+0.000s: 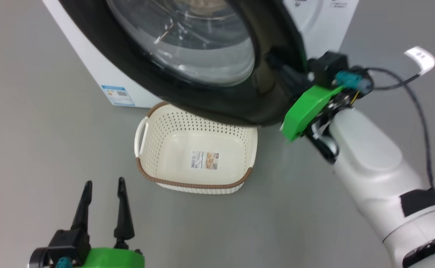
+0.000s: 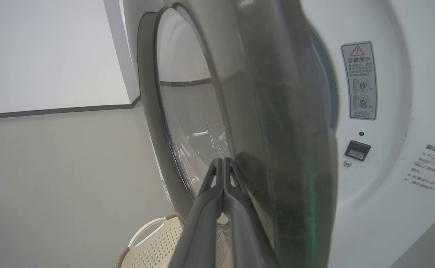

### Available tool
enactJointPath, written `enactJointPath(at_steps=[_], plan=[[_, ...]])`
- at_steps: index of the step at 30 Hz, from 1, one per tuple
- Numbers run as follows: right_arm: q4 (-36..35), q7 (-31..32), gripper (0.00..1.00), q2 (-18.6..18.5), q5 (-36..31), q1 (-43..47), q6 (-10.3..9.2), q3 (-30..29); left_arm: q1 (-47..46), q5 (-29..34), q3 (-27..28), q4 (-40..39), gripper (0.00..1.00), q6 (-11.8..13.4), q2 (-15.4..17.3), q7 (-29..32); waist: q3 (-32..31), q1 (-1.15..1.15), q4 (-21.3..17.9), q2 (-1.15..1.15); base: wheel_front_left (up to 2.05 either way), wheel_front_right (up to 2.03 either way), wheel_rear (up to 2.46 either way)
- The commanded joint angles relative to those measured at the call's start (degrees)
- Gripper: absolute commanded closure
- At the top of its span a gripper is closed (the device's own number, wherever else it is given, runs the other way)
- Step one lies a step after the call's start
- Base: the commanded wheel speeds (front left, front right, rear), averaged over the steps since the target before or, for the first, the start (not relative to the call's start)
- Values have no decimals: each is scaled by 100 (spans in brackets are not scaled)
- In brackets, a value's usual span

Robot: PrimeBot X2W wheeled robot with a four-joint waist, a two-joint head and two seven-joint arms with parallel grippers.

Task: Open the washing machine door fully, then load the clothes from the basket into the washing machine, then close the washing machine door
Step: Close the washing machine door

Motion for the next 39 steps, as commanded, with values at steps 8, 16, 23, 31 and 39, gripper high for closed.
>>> enactJointPath(at_steps=[8, 16, 23, 31, 39], plan=[[146, -70, 100, -193, -215, -684, 7, -622, -490, 201, 173, -87, 0, -200, -122, -70, 566, 0, 324, 0, 0, 0, 0], [348, -70, 100, -459, -475, -1241, 7, -992, -822, 305, 150, -75, 0, -370, -271, -70, 1098, 0, 606, 0, 0, 0, 0], [497, -70, 100, -577, -635, -1563, 7, -1365, -987, 323, 161, -33, 0, -468, -339, -70, 1303, 0, 725, 0, 0, 0, 0], [532, -70, 100, -596, -794, -1757, 7, -1646, -1064, 357, 174, -14, 0, -517, -360, -70, 1382, 0, 761, 0, 0, 0, 0], [493, -70, 100, -563, -921, -1750, 7, -1881, -1126, 281, 117, -25, 0, -473, -364, -70, 1412, 0, 764, 0, 0, 0, 0]])
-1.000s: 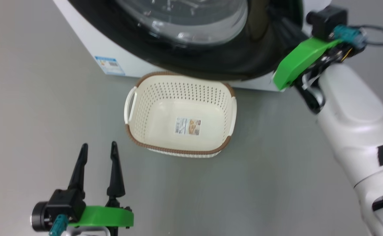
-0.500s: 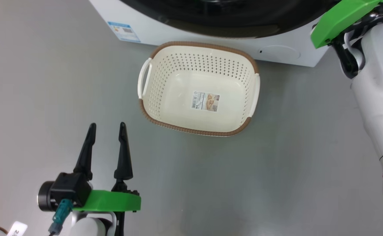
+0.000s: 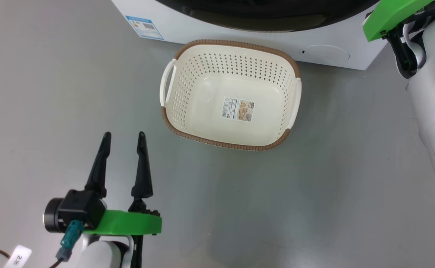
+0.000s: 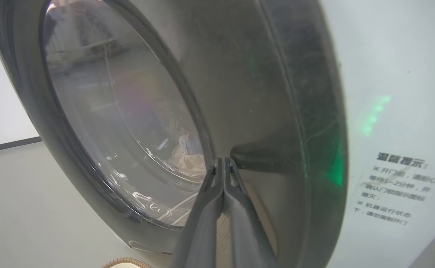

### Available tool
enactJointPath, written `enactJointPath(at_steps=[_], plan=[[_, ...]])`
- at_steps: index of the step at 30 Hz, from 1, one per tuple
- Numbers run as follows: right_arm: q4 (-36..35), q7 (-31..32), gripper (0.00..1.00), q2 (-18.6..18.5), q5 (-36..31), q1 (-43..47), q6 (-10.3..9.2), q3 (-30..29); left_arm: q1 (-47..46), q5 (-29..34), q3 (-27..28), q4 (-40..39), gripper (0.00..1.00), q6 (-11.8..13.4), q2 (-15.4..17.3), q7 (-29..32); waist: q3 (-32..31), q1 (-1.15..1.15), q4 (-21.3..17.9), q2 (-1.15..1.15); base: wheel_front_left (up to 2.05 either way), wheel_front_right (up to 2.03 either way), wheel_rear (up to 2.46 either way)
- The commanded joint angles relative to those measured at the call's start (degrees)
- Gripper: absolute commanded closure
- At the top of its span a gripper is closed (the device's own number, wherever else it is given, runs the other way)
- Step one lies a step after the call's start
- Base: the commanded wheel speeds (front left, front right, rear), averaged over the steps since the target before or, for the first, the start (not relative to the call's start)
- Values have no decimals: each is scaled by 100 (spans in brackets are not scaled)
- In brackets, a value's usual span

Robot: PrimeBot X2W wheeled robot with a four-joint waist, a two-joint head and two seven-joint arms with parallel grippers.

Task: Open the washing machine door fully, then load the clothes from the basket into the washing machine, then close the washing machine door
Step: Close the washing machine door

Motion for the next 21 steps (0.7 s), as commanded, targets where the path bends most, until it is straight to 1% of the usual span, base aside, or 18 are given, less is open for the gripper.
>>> enactJointPath(at_steps=[1, 13, 17, 21], plan=[[-165, -26, 100, 107, -66, -50, 7, -39, -83, -22, 167, -110, 0, 41, 93, -45, -6, 0, -4, 0, 0, 0, 0], [-327, -26, 100, 206, -19, 484, 7, 81, -31, 60, 213, -33, 0, 62, 92, -45, -210, 0, -172, 0, 0, 0, 0], [-510, -26, 100, 259, 101, 769, 7, 214, -16, 97, 259, -16, 0, 45, 92, -45, -296, 0, -289, 0, 0, 0, 0], [-838, -26, 100, 311, 219, 1139, 7, 326, 21, 151, 309, -5, 0, 20, 92, -45, -415, 0, -432, 0, 0, 0, 0]])
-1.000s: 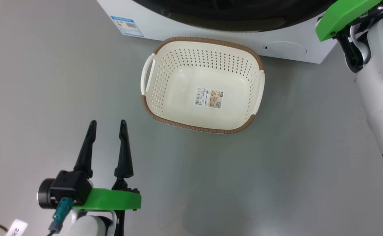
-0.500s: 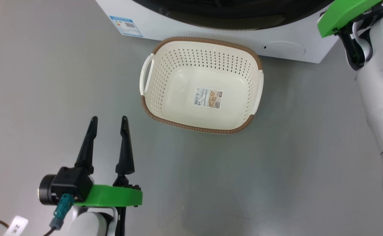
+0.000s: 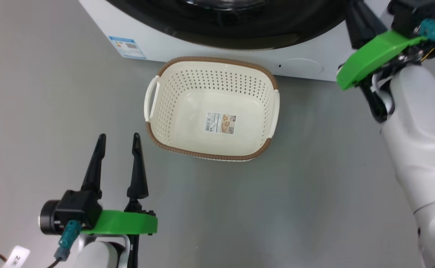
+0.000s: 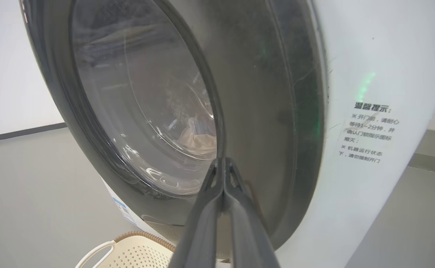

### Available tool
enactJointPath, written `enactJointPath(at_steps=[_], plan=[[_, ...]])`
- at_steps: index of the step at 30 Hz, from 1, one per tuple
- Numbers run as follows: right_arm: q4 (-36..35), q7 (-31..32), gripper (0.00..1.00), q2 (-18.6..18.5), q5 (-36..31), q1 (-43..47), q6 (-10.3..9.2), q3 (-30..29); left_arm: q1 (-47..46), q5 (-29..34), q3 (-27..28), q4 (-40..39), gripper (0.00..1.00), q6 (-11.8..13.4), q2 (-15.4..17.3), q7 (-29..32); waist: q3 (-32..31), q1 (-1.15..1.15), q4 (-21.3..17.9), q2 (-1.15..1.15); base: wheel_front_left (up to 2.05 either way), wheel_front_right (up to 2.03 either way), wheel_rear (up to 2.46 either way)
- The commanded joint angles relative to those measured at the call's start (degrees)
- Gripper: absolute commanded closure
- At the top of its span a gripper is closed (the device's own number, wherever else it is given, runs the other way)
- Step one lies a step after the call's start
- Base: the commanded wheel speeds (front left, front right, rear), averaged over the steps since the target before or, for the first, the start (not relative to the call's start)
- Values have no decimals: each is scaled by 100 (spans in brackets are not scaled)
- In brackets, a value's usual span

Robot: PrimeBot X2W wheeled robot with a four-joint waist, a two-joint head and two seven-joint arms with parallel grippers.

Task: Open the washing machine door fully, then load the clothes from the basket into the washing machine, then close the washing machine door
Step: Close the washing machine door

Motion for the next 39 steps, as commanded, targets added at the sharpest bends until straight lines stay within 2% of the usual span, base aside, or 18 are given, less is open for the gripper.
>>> enactJointPath(at_steps=[1, 8, 10, 11, 12, 13, 27, 39], plan=[[-300, -26, 100, 179, 76, 256, 8, 118, 42, 102, 224, -89, 0, -16, 94, -45, -134, 0, -134, 0, 0, 0, 0], [-1235, -26, 100, 284, 263, 1299, 8, 280, 198, 176, 342, 2, 0, -97, 94, -45, -492, 0, -430, 0, 0, 0, 0], [-1439, -26, 62, 310, 275, 1561, 8, 309, 248, 197, 360, 33, 0, -113, 97, -45, -584, 0, -512, 0, 0, 0, 0], [-1534, -26, 50, 321, 281, 1686, 8, 321, 272, 204, 369, 51, 0, -123, 101, -45, -630, 0, -552, 0, 0, 0, 0], [-1620, -26, 14, 326, 279, 1808, 8, 325, 294, 210, 377, 74, 0, -132, 107, -45, -679, 0, -590, 0, 0, 0, 0], [-1708, -26, 0, 335, 272, 1925, 8, 315, 317, 213, 386, 97, 0, -142, 114, -45, -730, 0, -628, 0, 0, 0, 0], [-2598, -26, 0, 614, 23, 3591, 8, -114, 858, 99, 500, 457, 0, -145, 258, -12, -1718, 0, -1211, 0, 0, 0, 0], [-3179, -2, 0, 750, -208, 5036, 8, -582, 1377, 12, 504, 363, 0, -59, 356, 126, -2304, 0, -1500, 0, 0, 0, 0]])
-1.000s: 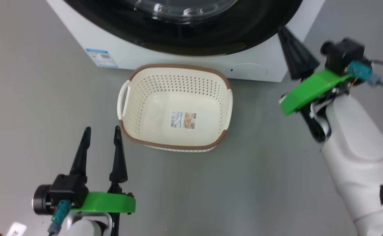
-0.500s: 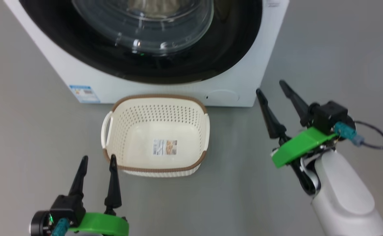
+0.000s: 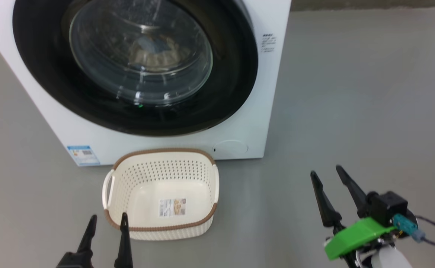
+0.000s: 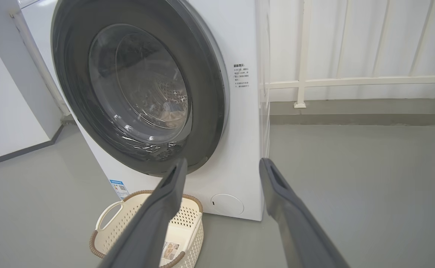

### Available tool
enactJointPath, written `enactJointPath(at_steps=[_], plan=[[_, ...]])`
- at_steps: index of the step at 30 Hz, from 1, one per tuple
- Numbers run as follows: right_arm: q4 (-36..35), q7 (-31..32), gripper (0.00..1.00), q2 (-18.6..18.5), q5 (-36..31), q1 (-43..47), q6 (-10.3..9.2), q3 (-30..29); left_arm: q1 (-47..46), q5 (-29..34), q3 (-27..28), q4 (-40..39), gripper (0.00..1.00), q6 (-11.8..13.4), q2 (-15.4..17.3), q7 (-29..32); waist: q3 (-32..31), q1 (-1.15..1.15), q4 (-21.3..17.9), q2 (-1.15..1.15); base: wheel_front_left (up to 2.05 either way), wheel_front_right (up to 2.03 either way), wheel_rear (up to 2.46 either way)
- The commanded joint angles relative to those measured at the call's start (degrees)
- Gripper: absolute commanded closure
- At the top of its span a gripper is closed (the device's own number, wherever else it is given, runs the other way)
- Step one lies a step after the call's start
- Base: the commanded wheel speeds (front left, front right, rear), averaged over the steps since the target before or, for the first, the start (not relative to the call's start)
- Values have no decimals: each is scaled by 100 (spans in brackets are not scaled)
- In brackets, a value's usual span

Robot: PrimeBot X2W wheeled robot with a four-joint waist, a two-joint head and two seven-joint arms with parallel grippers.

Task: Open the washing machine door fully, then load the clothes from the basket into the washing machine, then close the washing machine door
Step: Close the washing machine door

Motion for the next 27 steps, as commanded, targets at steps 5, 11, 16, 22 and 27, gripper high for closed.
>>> enactJointPath(at_steps=[5, 11, 16, 22, 27], plan=[[-579, 147, 0, 117, -193, 430, 8, -59, 109, -90, 211, -239, 0, 114, 120, 36, -293, 0, -265, 0, 0, 0, 0], [-1107, 392, 0, 172, -318, 813, 8, -142, 208, -108, 201, -358, 0, 182, 134, 107, -337, 0, -334, 0, 0, 0, 0], [-1364, 536, 0, 197, -348, 971, 8, -152, 240, -122, 182, -404, 0, 216, 146, 158, -360, 0, -328, 0, 0, 0, 0], [-1486, 602, 0, 215, -361, 1059, 8, -165, 269, -131, 172, -443, 0, 263, 165, 188, -378, 0, -267, 0, 0, 0, 0], [-1525, 624, 0, 222, -365, 1098, 8, -166, 281, -151, 167, -467, 0, 284, 178, 188, -380, 0, -229, 0, 0, 0, 0]])
